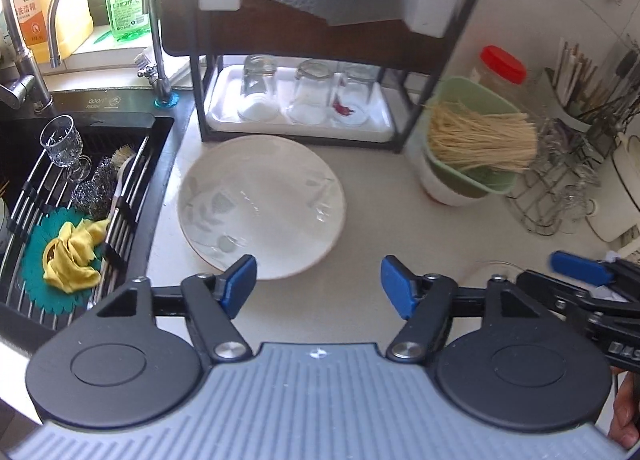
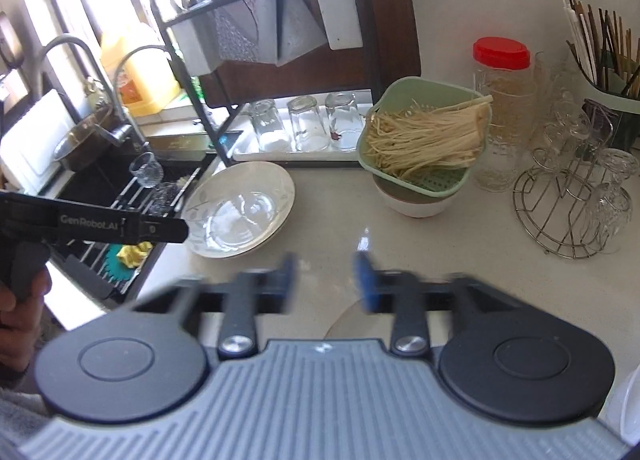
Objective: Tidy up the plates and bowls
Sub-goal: 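Move both grippers toward the leaf-pattern plate beside the glass rack, then close both grippers on the rim of the second leaf plate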
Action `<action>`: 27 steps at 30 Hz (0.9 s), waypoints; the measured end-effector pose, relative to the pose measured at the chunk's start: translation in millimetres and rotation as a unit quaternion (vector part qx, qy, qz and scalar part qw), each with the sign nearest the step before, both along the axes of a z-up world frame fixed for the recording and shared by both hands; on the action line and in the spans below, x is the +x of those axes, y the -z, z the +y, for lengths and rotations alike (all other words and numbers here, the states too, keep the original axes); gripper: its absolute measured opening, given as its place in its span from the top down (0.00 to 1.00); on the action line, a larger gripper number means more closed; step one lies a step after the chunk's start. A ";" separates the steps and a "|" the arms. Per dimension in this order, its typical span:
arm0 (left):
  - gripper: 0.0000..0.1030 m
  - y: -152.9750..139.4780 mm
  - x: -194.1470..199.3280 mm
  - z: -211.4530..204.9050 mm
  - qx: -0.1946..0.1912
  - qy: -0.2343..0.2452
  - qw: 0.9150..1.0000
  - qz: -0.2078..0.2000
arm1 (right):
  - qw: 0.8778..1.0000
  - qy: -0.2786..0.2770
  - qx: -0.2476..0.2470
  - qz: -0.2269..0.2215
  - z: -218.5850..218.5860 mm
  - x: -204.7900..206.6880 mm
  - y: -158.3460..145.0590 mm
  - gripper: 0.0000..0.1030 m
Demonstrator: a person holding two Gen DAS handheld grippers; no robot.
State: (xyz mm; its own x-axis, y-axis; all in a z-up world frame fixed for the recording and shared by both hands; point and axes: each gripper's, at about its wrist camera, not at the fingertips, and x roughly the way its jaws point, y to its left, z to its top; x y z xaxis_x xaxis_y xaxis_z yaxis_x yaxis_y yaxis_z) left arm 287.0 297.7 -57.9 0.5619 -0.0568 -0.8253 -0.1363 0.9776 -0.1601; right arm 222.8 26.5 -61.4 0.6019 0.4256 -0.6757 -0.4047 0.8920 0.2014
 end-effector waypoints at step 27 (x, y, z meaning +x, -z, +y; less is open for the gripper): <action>0.20 76.2 101.9 117.4 -0.004 0.053 0.998 0.029 | 0.990 0.095 0.033 0.100 90.1 72.5 62.1 0.31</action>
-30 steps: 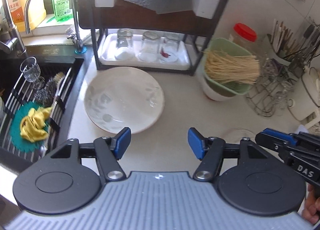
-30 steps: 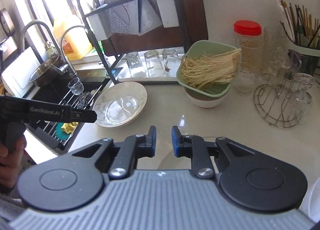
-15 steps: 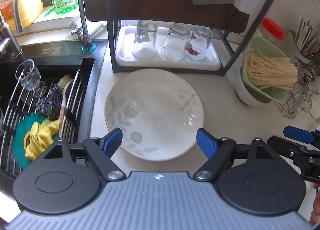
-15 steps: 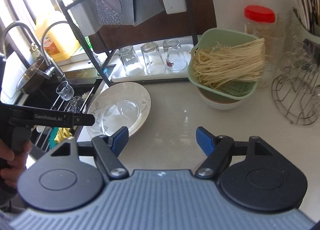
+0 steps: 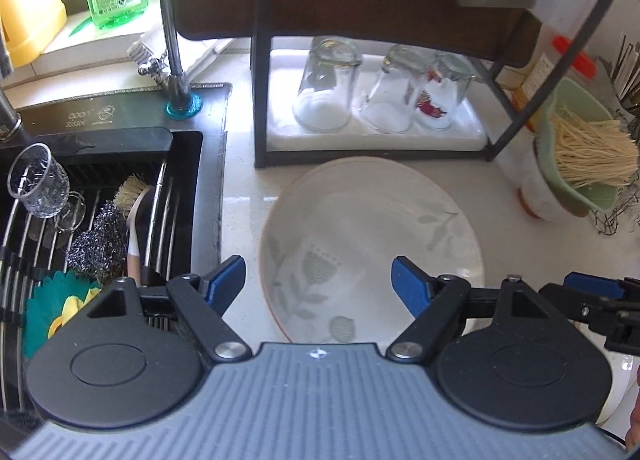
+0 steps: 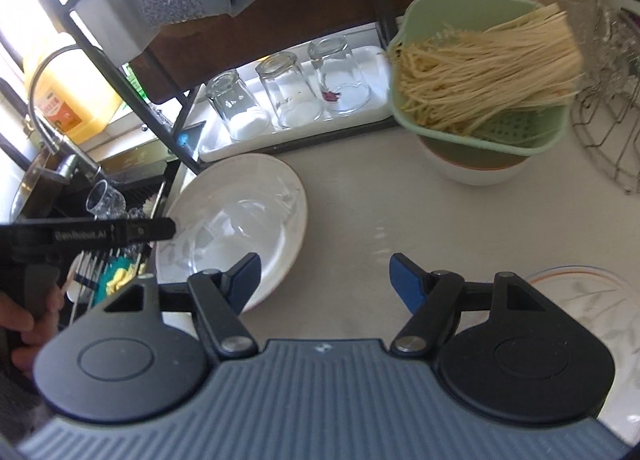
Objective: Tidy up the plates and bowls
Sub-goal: 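Close both grippers on the rim of the second leaf plate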
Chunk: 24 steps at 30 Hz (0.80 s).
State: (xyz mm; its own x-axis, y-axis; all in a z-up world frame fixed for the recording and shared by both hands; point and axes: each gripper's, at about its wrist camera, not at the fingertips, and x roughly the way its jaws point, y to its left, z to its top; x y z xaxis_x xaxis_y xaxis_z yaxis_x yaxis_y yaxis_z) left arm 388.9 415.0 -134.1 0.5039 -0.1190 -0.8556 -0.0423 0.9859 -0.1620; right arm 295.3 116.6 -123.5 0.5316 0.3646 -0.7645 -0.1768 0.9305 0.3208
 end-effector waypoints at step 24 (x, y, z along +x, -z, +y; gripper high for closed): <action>0.45 55.2 51.9 36.1 -0.094 0.045 0.993 0.053 | 0.997 0.011 -0.055 0.045 64.7 49.1 41.1 0.74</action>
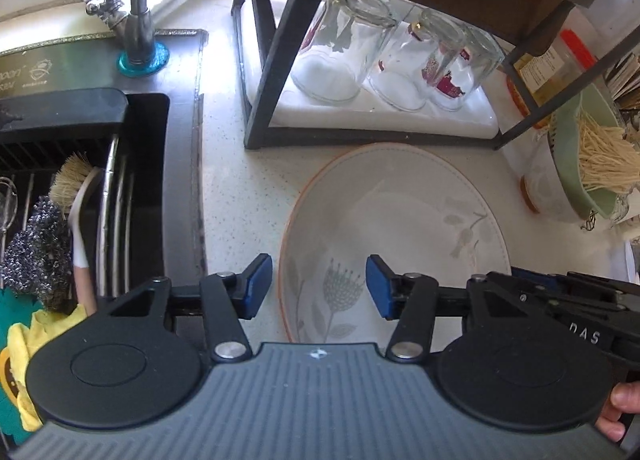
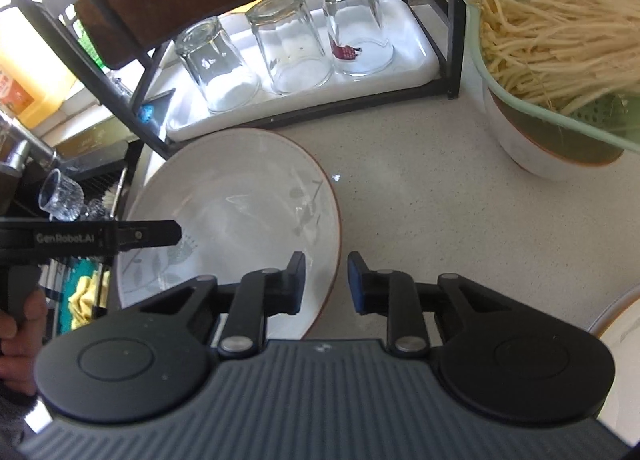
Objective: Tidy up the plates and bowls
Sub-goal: 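Close both grippers on the rim of the second leaf plate, then lift the second leaf plate with both grippers and carry it to the stack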
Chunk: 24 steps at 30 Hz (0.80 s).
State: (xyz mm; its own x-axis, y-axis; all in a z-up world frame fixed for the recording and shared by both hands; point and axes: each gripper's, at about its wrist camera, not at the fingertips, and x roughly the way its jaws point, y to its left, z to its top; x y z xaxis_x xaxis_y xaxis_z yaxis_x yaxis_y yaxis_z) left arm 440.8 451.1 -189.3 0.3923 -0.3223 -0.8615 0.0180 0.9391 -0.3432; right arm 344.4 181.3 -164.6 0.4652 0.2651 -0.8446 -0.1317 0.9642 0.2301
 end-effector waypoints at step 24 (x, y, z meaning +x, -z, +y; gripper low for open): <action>0.55 -4.3 -3.7 -3.8 -0.055 -0.041 0.997 0.029 | 1.000 -0.004 0.000 0.012 -11.7 1.4 -7.0 0.83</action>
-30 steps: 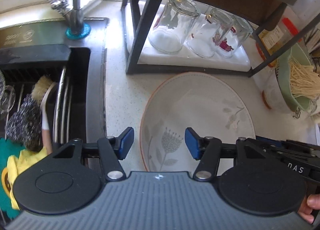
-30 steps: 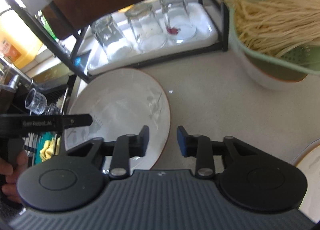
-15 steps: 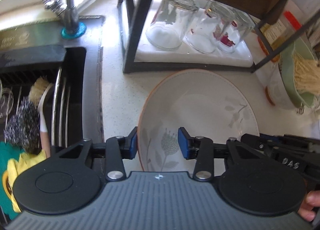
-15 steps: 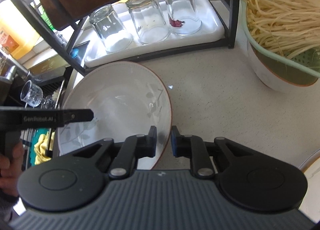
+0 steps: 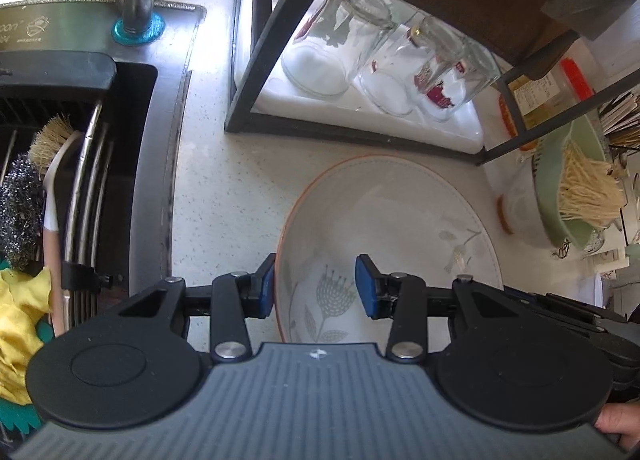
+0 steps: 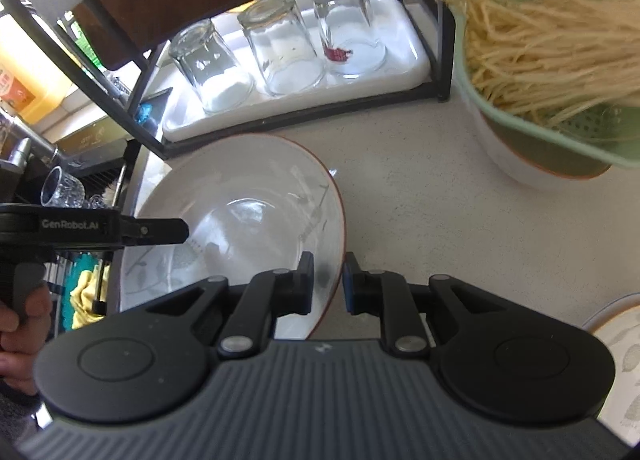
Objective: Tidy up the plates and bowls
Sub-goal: 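Lift the second leaf plate with both grippers and carry it to the stack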
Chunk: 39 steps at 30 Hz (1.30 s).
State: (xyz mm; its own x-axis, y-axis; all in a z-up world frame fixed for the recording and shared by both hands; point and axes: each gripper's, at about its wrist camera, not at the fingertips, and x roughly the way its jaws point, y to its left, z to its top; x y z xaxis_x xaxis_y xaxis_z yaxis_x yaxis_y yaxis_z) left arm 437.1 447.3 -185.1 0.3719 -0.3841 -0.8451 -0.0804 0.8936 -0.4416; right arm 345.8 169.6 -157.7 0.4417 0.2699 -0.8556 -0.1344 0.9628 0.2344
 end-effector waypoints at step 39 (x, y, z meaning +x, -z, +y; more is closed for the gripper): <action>0.55 -94.6 -107.8 -112.4 -0.046 0.025 0.997 -0.049 | 0.994 0.023 0.100 -0.043 -127.3 -128.7 -83.4 0.82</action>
State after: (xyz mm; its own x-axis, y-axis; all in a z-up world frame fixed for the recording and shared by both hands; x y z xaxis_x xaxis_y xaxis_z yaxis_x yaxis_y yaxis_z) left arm 329.3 334.9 -90.5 0.4289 -0.4786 -0.7662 0.0116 0.8510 -0.5251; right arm 217.1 42.3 -74.2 0.5257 0.4087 -0.7461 -0.1196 0.9038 0.4108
